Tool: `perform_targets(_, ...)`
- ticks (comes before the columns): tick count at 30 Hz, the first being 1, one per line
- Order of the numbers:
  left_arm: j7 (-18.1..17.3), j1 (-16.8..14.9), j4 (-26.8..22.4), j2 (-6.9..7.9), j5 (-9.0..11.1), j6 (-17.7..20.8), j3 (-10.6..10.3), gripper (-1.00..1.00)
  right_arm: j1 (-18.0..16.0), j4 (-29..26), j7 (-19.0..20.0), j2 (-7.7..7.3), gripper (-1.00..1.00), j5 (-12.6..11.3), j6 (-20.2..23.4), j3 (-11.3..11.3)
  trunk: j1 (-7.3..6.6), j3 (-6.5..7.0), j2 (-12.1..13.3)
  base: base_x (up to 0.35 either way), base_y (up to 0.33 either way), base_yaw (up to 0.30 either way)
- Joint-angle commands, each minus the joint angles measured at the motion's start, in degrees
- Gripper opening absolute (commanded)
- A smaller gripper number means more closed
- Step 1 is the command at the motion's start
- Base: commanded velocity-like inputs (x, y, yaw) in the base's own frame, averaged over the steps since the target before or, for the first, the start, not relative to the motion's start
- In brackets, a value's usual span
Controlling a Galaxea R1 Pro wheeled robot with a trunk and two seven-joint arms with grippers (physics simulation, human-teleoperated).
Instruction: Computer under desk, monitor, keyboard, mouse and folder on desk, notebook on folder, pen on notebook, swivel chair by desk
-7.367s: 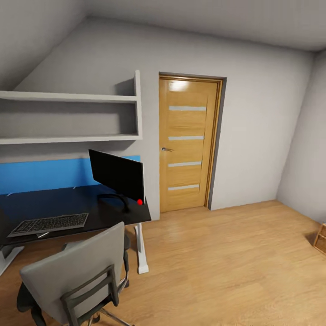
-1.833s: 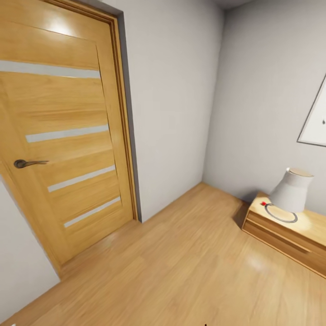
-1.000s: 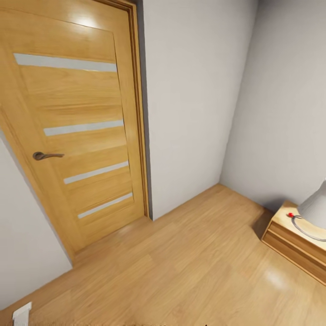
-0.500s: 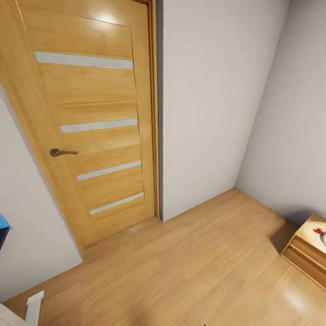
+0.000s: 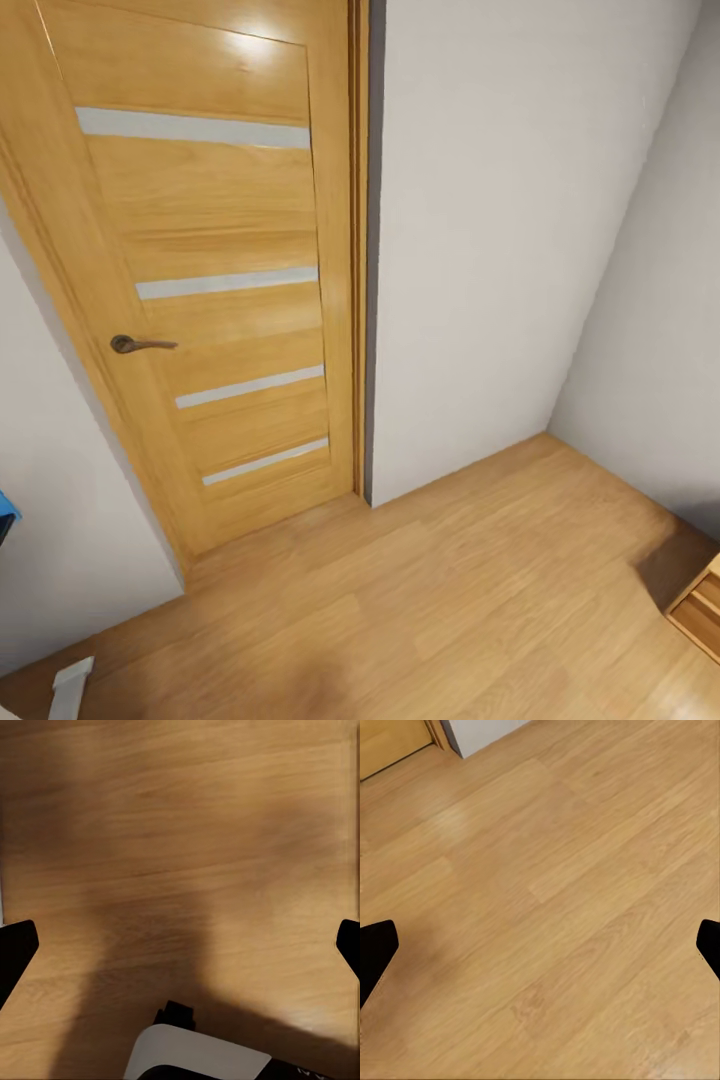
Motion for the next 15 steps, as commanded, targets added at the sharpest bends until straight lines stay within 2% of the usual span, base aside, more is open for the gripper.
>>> perform_targets(1,0.0,0.0,0.0,0.00,0.4,-0.2,0.0,1.00,0.0,0.0,-0.2,0.04,1.00,-0.2,-0.1,0.2,0.03,-0.07,0.0,0.281,-0.112,0.001)
perform_targets(4,0.0,0.0,0.0,0.02,0.4,-0.2,0.0,1.00,0.0,0.1,-0.1,0.15,1.00,-0.3,-0.1,0.2,0.03,-0.07,0.0,0.267,-0.111,0.000)
perform_targets(8,0.0,0.0,0.0,0.05,0.4,-0.2,0.1,1.00,0.0,0.1,-0.3,0.33,1.00,-0.3,-0.1,0.2,0.03,-0.06,0.0,0.093,-0.039,0.030)
perform_targets(13,0.0,0.0,1.3,0.33,0.4,-0.2,0.1,1.00,0.0,0.1,-0.5,0.33,1.00,-0.3,-0.1,0.2,0.03,0.01,0.0,0.019,-0.008,0.187)
perform_targets(15,0.0,0.0,5.1,0.44,0.4,-0.7,0.1,1.00,0.0,0.1,-0.5,0.41,1.00,-0.2,-0.1,0.2,0.03,0.03,0.0,0.004,-0.002,0.252)
